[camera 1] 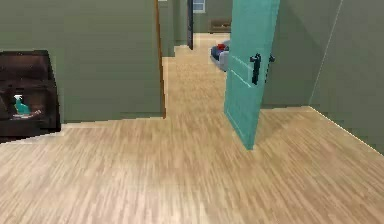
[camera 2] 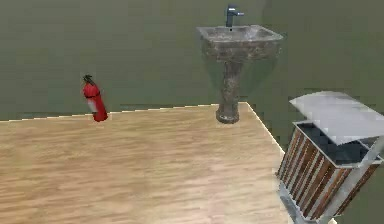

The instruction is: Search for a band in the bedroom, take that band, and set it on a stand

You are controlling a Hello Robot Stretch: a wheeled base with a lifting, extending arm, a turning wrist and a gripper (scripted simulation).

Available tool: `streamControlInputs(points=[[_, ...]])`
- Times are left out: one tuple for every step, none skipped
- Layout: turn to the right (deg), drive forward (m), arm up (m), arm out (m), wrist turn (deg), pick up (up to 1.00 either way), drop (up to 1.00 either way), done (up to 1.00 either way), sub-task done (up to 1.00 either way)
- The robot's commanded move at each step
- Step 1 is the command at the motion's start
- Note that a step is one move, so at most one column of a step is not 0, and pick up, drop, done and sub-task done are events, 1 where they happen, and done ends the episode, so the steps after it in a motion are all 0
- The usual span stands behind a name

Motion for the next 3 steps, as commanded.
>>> streamControlInputs(points=[[0.0,1.00,0.00,0.00,0.0,0.00,0.00,0.00,0.00],[0.0,1.00,0.00,0.00,0.0,0.00,0.00,0.00,0.00],[0.0,1.00,0.00,0.00,0.0,0.00,0.00,0.00,0.00]])
